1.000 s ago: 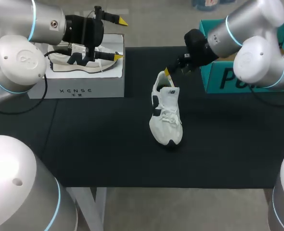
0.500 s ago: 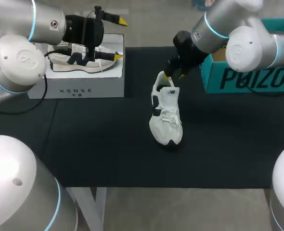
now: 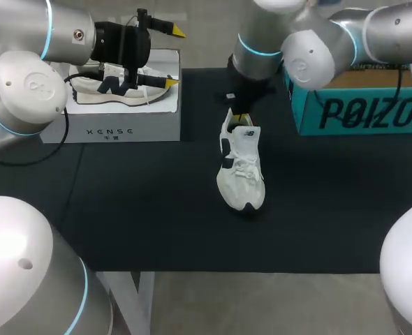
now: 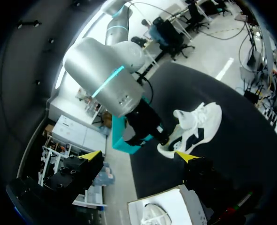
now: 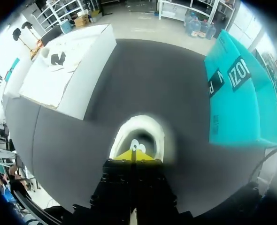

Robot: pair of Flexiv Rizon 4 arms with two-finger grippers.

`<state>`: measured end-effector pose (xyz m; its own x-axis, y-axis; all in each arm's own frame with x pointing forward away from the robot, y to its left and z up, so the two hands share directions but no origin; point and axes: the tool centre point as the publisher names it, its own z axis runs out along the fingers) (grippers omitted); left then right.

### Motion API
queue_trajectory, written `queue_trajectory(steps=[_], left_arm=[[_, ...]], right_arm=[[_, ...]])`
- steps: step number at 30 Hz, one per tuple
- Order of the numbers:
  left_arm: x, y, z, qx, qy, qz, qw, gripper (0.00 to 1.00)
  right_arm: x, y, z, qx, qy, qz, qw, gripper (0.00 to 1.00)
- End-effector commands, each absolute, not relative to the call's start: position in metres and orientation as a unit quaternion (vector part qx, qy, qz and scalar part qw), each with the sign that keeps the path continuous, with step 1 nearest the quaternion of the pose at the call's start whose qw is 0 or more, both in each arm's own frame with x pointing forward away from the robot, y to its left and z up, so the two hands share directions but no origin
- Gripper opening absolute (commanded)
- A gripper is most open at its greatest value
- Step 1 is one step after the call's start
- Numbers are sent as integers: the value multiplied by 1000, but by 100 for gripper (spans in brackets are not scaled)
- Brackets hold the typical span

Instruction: Take the shoe out of the shoebox, open the shoe tongue, remove and reinsert the insole, then place the shoe into the shoebox

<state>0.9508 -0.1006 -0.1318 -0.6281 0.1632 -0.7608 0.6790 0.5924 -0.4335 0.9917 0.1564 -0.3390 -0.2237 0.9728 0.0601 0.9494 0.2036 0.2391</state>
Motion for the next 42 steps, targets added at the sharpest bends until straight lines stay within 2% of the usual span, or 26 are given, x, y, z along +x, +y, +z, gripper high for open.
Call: queue_trajectory(steps=[1, 8, 22, 35, 42], left_arm=[[951, -101, -132, 256, 823, -370, 346, 100], [951, -101, -132, 256, 823, -370, 346, 100], [951, -101, -132, 256, 823, -370, 346, 100], [951, -101, -132, 256, 823, -370, 346, 100], [951, -101, -132, 256, 823, -370, 346, 100]], right_arm=[[994, 157, -352, 630, 766, 94, 89, 0], [995, 151, -377, 637, 756, 112, 99, 0], [997, 144, -425, 631, 768, 85, 65, 0], [986, 138, -386, 630, 766, 106, 77, 0], [982, 143, -403, 627, 772, 91, 52, 0]])
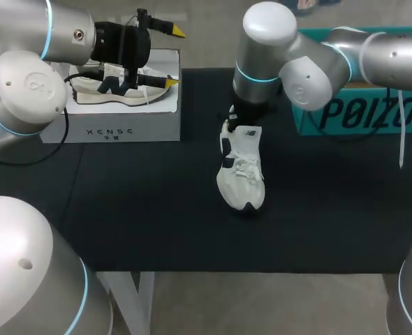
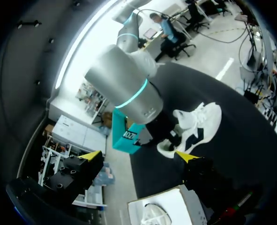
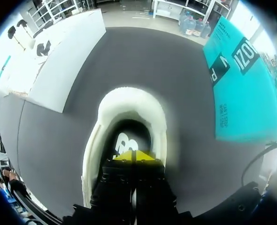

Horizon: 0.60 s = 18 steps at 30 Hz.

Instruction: Take the shoe out of the shoebox, open the shoe tongue, remove and reinsert the insole, then place the shoe into the shoebox

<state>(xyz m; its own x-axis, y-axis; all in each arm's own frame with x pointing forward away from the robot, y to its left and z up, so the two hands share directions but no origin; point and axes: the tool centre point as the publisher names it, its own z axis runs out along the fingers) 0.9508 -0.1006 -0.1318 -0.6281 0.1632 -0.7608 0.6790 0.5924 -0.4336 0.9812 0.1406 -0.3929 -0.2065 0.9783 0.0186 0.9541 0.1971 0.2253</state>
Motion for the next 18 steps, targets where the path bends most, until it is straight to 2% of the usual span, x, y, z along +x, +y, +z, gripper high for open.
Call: queue_trajectory(steps=[1, 6, 18], left_arm=[[951, -101, -132, 256, 823, -370, 346, 100], [951, -101, -132, 256, 823, -370, 346, 100], [951, -101, -132, 256, 823, -370, 346, 100]], right_arm=[[980, 144, -404, 626, 773, 89, 51, 0], [981, 145, -411, 627, 773, 80, 42, 0], [966, 141, -362, 626, 777, 62, 32, 0]])
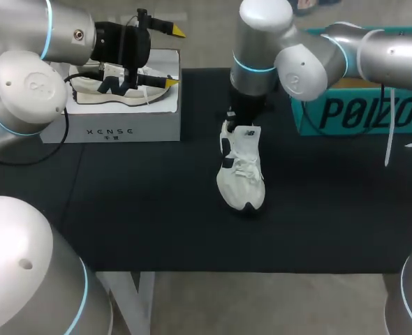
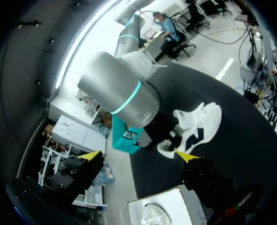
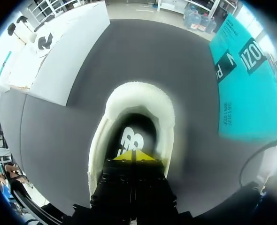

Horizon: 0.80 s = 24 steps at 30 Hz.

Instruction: Take the shoe out of the shoebox, open the shoe tongue, remove and reinsert the insole, then place the shoe into the shoebox

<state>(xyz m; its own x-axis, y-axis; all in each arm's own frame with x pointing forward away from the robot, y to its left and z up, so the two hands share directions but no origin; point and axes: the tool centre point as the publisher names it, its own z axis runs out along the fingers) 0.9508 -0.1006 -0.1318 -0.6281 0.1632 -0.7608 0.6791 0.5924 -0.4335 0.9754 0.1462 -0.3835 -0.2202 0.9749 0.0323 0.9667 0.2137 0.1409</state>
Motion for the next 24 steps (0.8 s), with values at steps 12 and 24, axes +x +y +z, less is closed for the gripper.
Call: queue_trajectory(steps=[12, 24], left_arm=[[951, -101, -132, 256, 823, -370, 346, 100], [951, -101, -132, 256, 823, -370, 346, 100]], right_arm=[[946, 140, -365, 633, 773, 45, 13, 0], [941, 145, -358, 629, 776, 40, 4, 49]])
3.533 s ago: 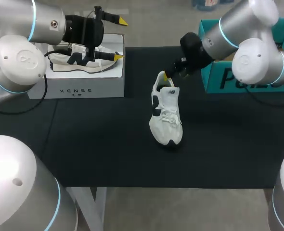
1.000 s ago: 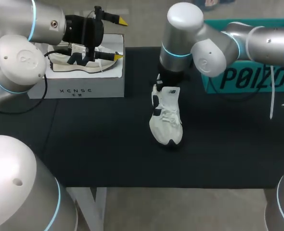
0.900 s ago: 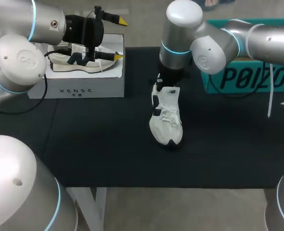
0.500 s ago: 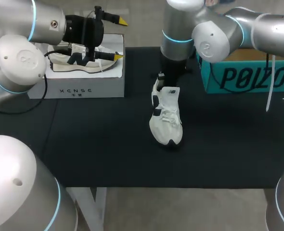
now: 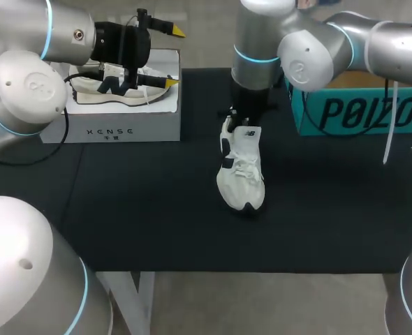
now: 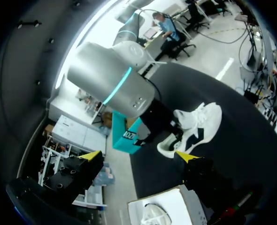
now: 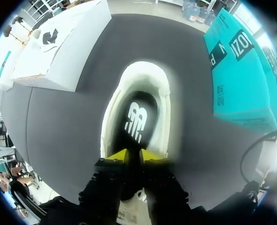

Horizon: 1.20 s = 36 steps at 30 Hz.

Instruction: Take the shoe out of the shoebox, open the shoe tongue, remove and reinsert the insole, then place the shoe into the shoebox

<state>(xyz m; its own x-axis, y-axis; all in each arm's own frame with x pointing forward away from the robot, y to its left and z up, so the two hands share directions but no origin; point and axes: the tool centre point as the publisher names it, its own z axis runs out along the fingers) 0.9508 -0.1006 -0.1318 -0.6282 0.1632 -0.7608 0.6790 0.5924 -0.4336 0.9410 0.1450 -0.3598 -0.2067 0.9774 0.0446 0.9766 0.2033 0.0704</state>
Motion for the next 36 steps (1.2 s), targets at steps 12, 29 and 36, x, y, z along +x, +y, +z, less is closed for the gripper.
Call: queue_trajectory(steps=[12, 29, 36], left_arm=[[951, -101, -132, 256, 823, -370, 346, 100], [951, -101, -132, 256, 823, -370, 346, 100], [951, -101, -132, 256, 823, -370, 346, 100]], right_arm=[[938, 145, -357, 625, 780, 33, -4, 100], [929, 148, -343, 629, 777, 2, 11, 100], [925, 150, -343, 631, 776, -3, 10, 100]])
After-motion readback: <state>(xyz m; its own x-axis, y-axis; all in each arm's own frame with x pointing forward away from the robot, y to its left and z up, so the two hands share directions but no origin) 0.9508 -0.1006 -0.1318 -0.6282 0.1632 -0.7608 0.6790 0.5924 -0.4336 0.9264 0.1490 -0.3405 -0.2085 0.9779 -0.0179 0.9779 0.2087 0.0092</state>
